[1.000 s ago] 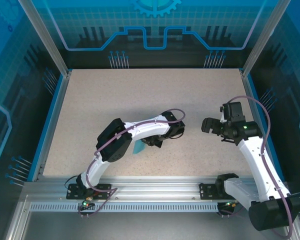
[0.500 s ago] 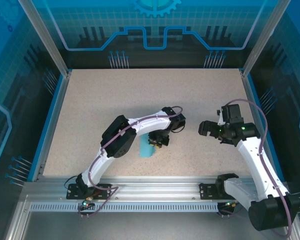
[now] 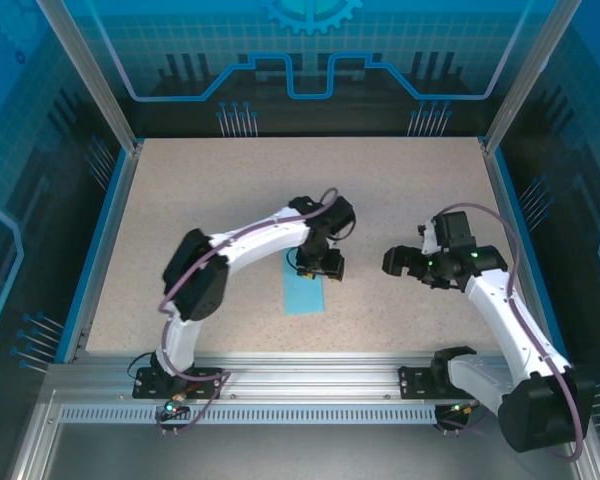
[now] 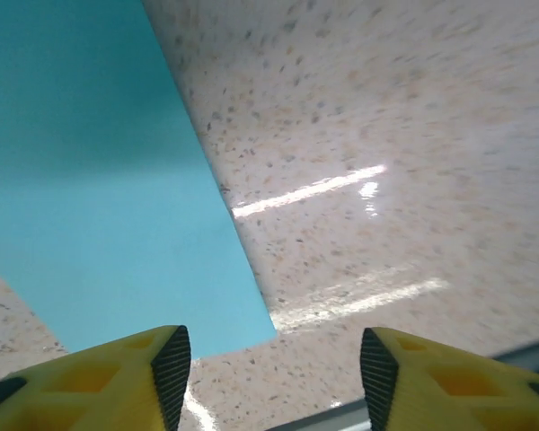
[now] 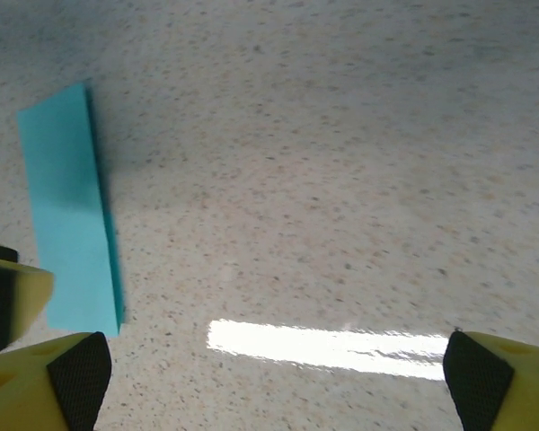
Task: Fold a paper plane with a square sheet of paper (fold left side to right side)
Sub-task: Turn over the paper at the center of the table, then third fold the triangle at the center of the table.
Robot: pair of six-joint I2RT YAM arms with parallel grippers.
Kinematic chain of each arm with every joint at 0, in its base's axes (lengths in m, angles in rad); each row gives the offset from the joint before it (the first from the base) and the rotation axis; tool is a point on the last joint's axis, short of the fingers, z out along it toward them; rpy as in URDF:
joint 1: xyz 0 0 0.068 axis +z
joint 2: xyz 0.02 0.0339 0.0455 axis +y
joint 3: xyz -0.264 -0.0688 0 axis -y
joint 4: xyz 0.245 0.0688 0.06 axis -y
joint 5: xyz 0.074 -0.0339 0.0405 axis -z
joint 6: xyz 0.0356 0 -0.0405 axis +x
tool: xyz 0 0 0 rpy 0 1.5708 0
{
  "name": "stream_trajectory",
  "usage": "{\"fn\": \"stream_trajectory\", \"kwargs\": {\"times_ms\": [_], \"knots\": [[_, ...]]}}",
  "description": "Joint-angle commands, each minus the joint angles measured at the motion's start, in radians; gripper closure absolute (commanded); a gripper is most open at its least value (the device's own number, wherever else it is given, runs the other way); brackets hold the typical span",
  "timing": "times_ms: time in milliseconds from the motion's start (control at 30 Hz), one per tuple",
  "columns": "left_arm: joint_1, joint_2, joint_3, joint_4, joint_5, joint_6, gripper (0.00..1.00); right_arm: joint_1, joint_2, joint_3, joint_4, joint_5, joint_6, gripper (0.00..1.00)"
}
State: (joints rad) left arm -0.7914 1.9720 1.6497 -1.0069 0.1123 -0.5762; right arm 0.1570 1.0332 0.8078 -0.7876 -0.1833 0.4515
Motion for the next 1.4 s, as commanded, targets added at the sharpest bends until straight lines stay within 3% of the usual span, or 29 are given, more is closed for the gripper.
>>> {"fn": "stream_trajectory", "kwargs": {"times_ms": [0,200,400,667,867,1000,1367], "knots": [[0.071,-0.161,-0.152,0.132,0.061,0.004,0.40,0.083,0.039,-0.023,0.132,-0.086,0.053,0.09],[0.234,-0.403,-0.495,0.364,0.149,-0.040,0.33,0.262,0.229,0.015,0.310,-0.118,0.114,0.39],[0.333,-0.463,-0.679,0.504,0.269,-0.053,0.32,0.365,0.479,0.147,0.419,-0.106,0.152,0.65],[0.344,-0.400,-0.765,0.612,0.353,-0.075,0.31,0.411,0.772,0.343,0.448,-0.105,0.155,0.75],[0.343,-0.333,-0.771,0.630,0.369,-0.075,0.31,0.420,0.914,0.443,0.425,-0.091,0.143,0.77],[0.342,-0.307,-0.771,0.636,0.374,-0.077,0.31,0.417,0.950,0.463,0.369,-0.035,0.119,0.78],[0.330,-0.241,-0.770,0.691,0.443,-0.104,0.33,0.415,0.974,0.421,0.374,-0.038,0.098,0.79]]}}
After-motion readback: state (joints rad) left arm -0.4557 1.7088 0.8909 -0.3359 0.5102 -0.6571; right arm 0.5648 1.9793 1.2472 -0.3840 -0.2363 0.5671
